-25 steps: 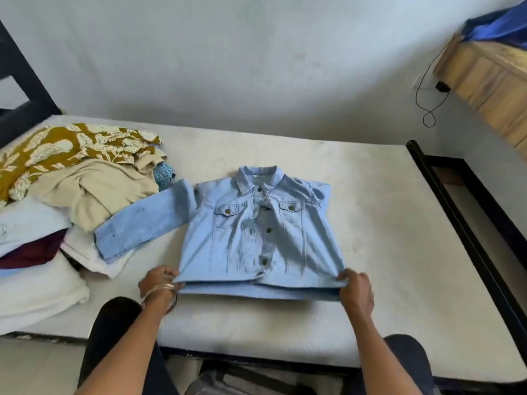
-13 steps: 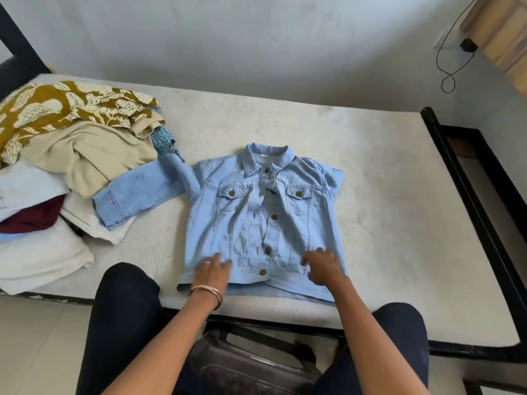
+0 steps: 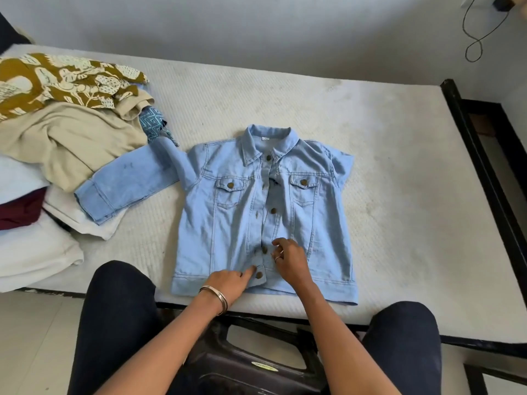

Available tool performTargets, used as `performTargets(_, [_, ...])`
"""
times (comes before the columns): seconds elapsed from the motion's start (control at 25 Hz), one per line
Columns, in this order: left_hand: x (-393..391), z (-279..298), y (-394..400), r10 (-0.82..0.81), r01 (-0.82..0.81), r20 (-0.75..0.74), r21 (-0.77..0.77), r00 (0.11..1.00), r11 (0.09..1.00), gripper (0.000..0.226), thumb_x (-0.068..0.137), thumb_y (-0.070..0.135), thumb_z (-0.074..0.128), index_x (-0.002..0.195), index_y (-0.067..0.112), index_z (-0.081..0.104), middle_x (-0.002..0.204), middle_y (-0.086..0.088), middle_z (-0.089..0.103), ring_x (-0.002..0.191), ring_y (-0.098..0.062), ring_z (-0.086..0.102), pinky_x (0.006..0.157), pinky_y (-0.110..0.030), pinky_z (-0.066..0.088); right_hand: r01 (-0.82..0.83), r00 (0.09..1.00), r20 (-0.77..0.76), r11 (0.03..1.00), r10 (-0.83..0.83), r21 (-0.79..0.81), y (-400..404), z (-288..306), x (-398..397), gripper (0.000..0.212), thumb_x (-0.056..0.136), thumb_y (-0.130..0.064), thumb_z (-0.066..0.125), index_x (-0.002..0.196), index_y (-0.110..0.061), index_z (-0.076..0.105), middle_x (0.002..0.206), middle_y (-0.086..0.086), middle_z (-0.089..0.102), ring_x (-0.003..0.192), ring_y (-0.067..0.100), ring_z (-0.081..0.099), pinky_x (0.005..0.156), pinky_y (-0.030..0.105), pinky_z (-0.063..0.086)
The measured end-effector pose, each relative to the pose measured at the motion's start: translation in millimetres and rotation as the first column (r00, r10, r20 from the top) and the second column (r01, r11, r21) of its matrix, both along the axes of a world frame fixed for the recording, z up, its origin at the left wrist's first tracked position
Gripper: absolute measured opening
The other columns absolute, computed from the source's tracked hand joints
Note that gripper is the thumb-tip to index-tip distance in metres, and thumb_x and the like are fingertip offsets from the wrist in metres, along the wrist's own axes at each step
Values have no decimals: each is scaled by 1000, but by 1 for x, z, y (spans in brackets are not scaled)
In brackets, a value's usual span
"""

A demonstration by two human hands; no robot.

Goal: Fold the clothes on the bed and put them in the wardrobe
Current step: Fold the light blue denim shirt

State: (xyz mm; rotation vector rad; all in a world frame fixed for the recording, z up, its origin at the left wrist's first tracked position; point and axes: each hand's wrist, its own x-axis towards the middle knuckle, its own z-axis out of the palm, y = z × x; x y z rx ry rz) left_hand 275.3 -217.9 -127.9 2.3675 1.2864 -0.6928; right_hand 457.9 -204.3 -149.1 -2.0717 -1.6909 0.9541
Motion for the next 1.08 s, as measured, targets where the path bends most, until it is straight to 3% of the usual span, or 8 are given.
performTargets(0.08, [-1, -2, 4, 35, -31, 32, -128, 999, 991, 61, 97, 30, 47, 149, 24, 16, 112, -15, 61, 98, -34, 63, 71, -35, 45, -19, 1000, 25, 1000, 19, -9, 3, -6, -7, 30, 90, -3, 56, 119, -6, 64, 110, 16, 59, 97, 34, 60, 79, 41, 51])
performTargets(0.2, [18, -1, 20, 434, -411, 291, -141, 853, 901, 28, 96, 35, 52, 111, 13, 63, 99, -13, 66, 95, -31, 64, 77, -36, 52, -68, 985, 154, 997, 71, -23, 4, -14, -13, 25, 92, -9, 57, 114, -5, 66, 109, 17, 56, 100, 36, 56, 72, 39, 49])
performTargets(0.28, [35, -6, 35, 633, -642, 386, -125, 671, 757, 23, 93, 27, 58, 105, 10, 66, 104, -12, 66, 101, -30, 62, 83, -37, 52, -37, 986, 164, 999, 35, 8, 2, -16, -14, 19, 92, -15, 59, 105, -5, 70, 103, 16, 58, 95, 34, 56, 67, 39, 48])
performTargets(0.36, [55, -10, 41, 712, -722, 312, -106, 629, 684, 40, 87, 30, 67, 117, 5, 55, 116, -14, 58, 108, -33, 58, 86, -39, 48, 48, 990, 133, 998, -53, 39, -1, -17, -11, 14, 89, -13, 62, 94, -3, 70, 97, 15, 60, 89, 35, 58, 66, 40, 48])
performTargets(0.52, [75, -14, 38, 787, -797, 171, -14, 593, 604, 37, 91, 19, 59, 120, 0, 45, 121, -17, 50, 111, -36, 56, 85, -41, 49, 123, 989, -78, 992, -123, 2, 1, -16, -11, 12, 83, -9, 68, 94, -7, 71, 97, 10, 62, 85, 29, 63, 77, 39, 51])
performTargets(0.68, [64, -15, 40, 772, -788, 208, -10, 601, 616, 22, 94, 11, 51, 114, 5, 59, 114, -17, 59, 105, -36, 60, 79, -40, 50, 109, 993, -31, 993, -110, -35, 9, -16, -22, 16, 88, -6, 60, 99, -3, 72, 101, 14, 64, 89, 31, 62, 75, 37, 50])
performTargets(0.88, [44, -20, 34, 825, -852, 409, -178, 390, 492, 15, 89, 23, 62, 93, 12, 72, 91, -13, 72, 89, -33, 67, 76, -36, 54, 139, 990, 3, 990, -139, -2, 3, -14, -27, 18, 84, -6, 57, 90, -8, 75, 88, 10, 71, 81, 27, 65, 67, 37, 53])
performTargets(1.08, [59, -20, 41, 796, -801, 334, -162, 505, 576, 38, 84, 45, 66, 99, 11, 66, 105, -11, 64, 99, -32, 62, 69, -35, 46, 325, 939, -96, 943, -331, -71, -2, -5, -25, 24, 79, 2, 56, 90, -7, 75, 80, 12, 73, 76, 25, 65, 60, 27, 47])
